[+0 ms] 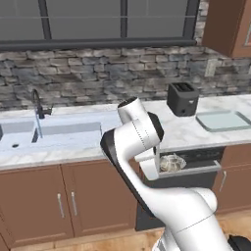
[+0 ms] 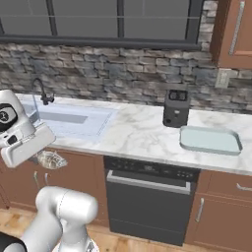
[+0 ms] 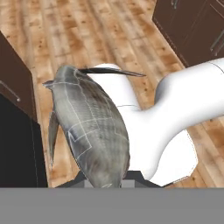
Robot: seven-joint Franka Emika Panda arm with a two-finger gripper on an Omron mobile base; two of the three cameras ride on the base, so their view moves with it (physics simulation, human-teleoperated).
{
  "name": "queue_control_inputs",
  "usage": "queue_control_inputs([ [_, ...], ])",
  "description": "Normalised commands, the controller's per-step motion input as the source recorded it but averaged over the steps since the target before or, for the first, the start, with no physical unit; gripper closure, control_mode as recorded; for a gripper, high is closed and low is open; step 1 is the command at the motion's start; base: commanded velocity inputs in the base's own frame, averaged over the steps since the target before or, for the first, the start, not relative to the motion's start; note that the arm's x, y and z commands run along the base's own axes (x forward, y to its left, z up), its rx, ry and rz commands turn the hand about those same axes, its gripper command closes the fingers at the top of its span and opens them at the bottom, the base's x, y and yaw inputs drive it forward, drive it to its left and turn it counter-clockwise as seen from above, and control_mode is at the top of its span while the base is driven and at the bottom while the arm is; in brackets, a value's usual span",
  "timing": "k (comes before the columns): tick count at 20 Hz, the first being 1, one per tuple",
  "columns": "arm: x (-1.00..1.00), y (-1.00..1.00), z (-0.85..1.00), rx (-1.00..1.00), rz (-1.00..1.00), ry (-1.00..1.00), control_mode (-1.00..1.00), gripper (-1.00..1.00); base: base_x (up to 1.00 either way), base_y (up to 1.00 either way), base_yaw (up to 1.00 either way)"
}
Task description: Take the fish out of the fridge, briefly rinse it in the sink, and place it on the tray next to the sink.
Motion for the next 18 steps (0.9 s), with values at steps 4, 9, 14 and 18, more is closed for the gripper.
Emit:
queue_control_inputs([
  [4,0.0,0.0,0.0,0.0,0.0,0.0,1.0,1.0,-0.08,-1.0,0.0],
  [9,0.0,0.0,0.0,0.0,0.0,0.0,1.0,1.0,0.0,-1.0,0.0],
  [14,0.0,0.0,0.0,0.0,0.0,0.0,1.0,1.0,0.42,-1.0,0.0],
  [18,0.0,0.0,0.0,0.0,0.0,0.0,1.0,1.0,1.0,-0.61,0.0],
])
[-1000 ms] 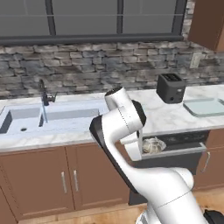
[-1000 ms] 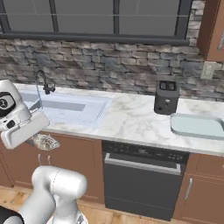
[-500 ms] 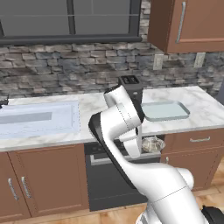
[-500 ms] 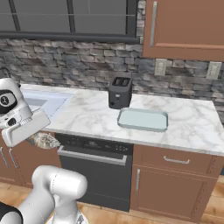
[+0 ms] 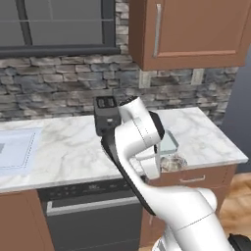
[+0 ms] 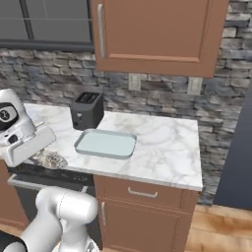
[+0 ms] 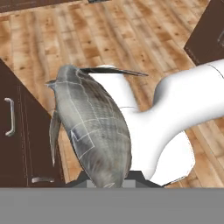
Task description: Take the fish out of the fridge, briefly rinse it in the sink, and place it on the tray next to the sink.
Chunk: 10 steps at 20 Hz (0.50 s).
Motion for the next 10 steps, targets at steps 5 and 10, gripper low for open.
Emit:
queue_control_inputs([
  [5,0.0,0.0,0.0,0.0,0.0,0.0,1.0,1.0,1.0,-0.11,-0.05],
  [10,0.58,-0.17,0.0,0.0,0.0,-0.08,-1.0,1.0,0.4,0.0,-0.02],
])
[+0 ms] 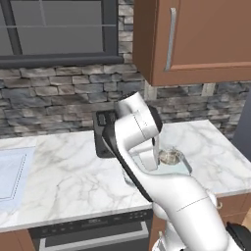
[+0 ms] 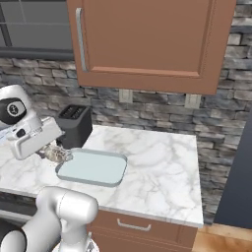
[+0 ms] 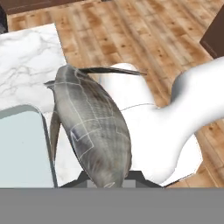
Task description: Take the fish out of the fridge, briefly rinse it in the sink, and place it on the tray next to the sink.
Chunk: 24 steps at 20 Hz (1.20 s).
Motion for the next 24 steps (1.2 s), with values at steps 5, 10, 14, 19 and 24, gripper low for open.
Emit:
queue_control_inputs([
  [5,1.0,-0.37,-0.16,0.0,0.06,-0.05,-1.0,1.0,0.0,0.0,0.0],
  [10,0.63,-0.36,-0.43,0.0,0.25,-0.05,-1.0,1.0,0.0,0.0,0.0],
  [14,0.89,-0.29,-0.6,0.03,0.23,-0.03,-1.0,1.0,0.0,0.0,0.0],
  [19,0.99,-0.1,-0.58,0.09,0.19,0.0,-1.0,1.0,0.0,0.0,0.0],
  [24,0.27,0.0,-0.59,0.19,0.01,0.09,-1.0,1.0,0.0,0.0,0.0],
])
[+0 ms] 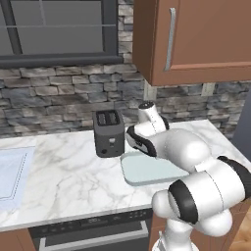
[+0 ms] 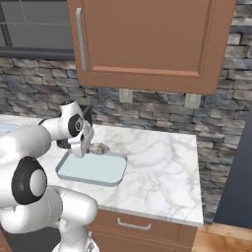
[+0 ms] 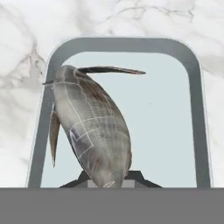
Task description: Take the fish out of the fridge, briefly rinse it in the sink, and place it on the tray next to the sink.
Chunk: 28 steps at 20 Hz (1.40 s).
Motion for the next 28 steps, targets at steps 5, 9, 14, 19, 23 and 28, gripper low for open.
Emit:
queue_control_inputs([
  [5,0.01,0.0,-0.67,0.05,0.0,0.04,-1.0,1.0,0.0,0.0,0.0],
  [9,0.0,0.0,-0.47,0.0,0.0,0.0,-1.0,1.0,0.0,0.0,0.0],
  [14,0.11,-0.01,-0.2,0.0,0.0,-0.03,-1.0,1.0,0.0,0.0,0.0],
  [19,0.12,-0.02,-0.01,0.0,0.0,-0.02,-1.0,-1.0,0.0,0.0,0.0],
  [23,0.0,0.03,0.46,-0.02,0.0,-0.04,-1.0,-1.0,0.0,0.0,0.0],
  [28,-0.14,0.34,0.67,-0.19,0.0,-0.16,-1.0,-1.0,0.0,0.0,0.0],
])
